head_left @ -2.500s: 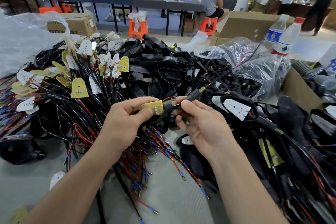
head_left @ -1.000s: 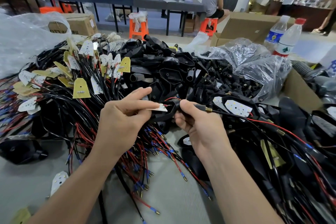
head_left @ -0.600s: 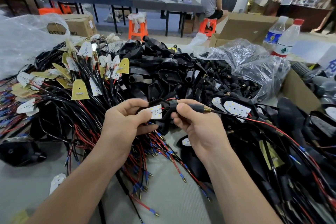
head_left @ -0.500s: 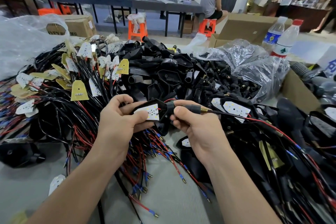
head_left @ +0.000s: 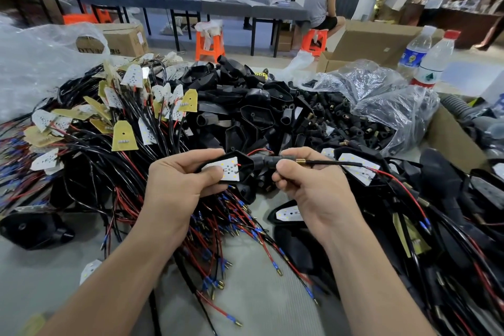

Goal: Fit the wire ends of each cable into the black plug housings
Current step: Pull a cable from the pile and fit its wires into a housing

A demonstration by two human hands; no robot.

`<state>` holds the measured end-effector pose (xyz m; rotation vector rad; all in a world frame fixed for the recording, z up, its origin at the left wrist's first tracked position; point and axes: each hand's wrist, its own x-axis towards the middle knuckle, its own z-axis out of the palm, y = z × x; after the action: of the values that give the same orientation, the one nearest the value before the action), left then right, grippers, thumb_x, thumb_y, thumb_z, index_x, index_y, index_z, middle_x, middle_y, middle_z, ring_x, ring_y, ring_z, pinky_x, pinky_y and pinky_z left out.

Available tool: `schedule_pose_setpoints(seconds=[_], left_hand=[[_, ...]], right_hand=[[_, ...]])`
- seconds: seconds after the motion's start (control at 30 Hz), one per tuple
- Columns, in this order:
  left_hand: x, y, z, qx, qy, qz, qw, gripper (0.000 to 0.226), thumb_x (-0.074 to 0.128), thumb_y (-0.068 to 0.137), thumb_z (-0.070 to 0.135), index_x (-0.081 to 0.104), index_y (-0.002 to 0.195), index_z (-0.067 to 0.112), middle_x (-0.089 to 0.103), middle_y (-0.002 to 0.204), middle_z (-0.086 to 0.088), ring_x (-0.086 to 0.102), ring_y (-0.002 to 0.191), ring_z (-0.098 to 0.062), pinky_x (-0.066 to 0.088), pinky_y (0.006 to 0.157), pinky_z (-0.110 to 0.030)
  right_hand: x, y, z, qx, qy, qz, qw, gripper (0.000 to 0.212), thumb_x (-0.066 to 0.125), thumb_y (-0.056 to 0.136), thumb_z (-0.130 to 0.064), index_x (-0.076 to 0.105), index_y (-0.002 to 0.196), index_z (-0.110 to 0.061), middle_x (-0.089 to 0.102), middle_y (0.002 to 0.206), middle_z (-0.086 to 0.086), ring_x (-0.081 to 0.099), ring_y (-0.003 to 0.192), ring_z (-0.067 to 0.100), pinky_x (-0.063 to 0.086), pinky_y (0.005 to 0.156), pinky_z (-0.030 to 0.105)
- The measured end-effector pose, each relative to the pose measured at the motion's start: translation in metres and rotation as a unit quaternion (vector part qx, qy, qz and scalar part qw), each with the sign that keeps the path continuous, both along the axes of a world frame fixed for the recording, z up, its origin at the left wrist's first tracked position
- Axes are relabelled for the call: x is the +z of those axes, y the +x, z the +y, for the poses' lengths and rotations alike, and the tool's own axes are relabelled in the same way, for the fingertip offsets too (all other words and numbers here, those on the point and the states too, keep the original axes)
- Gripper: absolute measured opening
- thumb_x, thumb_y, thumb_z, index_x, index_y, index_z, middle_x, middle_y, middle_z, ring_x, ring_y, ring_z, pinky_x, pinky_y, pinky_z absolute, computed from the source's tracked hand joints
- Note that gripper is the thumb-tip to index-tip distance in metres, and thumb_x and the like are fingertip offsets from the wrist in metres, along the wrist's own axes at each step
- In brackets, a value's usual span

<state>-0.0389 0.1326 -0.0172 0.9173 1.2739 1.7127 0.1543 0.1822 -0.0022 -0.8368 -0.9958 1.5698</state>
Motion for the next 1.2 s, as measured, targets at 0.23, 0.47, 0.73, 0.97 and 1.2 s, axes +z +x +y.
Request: schedule_pose_setpoints(seconds=[0.23,0.47,0.73,0.97,1.2], left_hand=[[0.003,-0.003,0.000,-0.023,-0.016,-0.027,0.999,0.036,0.071,0.083,-0.010,0.086,0.084,0.022,0.080,0.094,-0.010,0.079,0.083,-0.024,0.062,0.062,-0.023],[0.004,-0.002,-0.003,-0.035,0.000,-0.062,0.997,0.027,0.072,0.076,0.003,0.086,0.086,0.022,0.080,0.092,-0.008,0.078,0.081,-0.021,0.061,0.062,-0.023],[0.005,0.004,-0.005,-0.061,-0.015,-0.054,0.997,0.024,0.071,0.073,0.003,0.086,0.084,0.018,0.080,0.090,-0.010,0.078,0.081,-0.025,0.062,0.061,-0.024],[0.007,0.004,-0.005,-0.072,-0.029,-0.080,0.994,0.026,0.071,0.068,0.006,0.086,0.083,0.020,0.080,0.089,-0.009,0.078,0.078,-0.021,0.061,0.059,-0.022],[0.014,0.001,-0.005,-0.121,-0.046,-0.078,0.989,0.029,0.070,0.073,0.011,0.085,0.096,0.021,0.080,0.098,-0.010,0.077,0.079,-0.018,0.061,0.061,-0.024]], right_hand=[[0.002,0.000,-0.002,0.043,-0.004,0.013,0.999,0.026,0.062,0.086,0.017,0.072,0.090,-0.006,0.068,0.069,0.011,0.065,0.061,0.018,0.053,0.057,0.022],[0.004,0.005,-0.001,0.040,0.057,-0.036,0.997,0.025,0.066,0.086,0.015,0.075,0.091,-0.007,0.069,0.070,0.012,0.064,0.058,0.019,0.052,0.055,0.021],[0.003,0.016,0.004,0.054,0.169,-0.083,0.981,0.035,0.062,0.073,0.031,0.072,0.091,0.002,0.078,0.086,0.009,0.073,0.072,0.015,0.056,0.068,0.022],[-0.003,0.000,-0.002,0.053,0.144,-0.069,0.986,0.030,0.074,0.068,0.009,0.080,0.091,-0.009,0.077,0.091,0.021,0.071,0.077,0.023,0.059,0.074,0.031],[0.005,-0.005,-0.006,0.036,0.171,-0.044,0.984,0.026,0.073,0.073,0.004,0.080,0.092,-0.012,0.076,0.091,0.021,0.071,0.078,0.023,0.058,0.074,0.030]])
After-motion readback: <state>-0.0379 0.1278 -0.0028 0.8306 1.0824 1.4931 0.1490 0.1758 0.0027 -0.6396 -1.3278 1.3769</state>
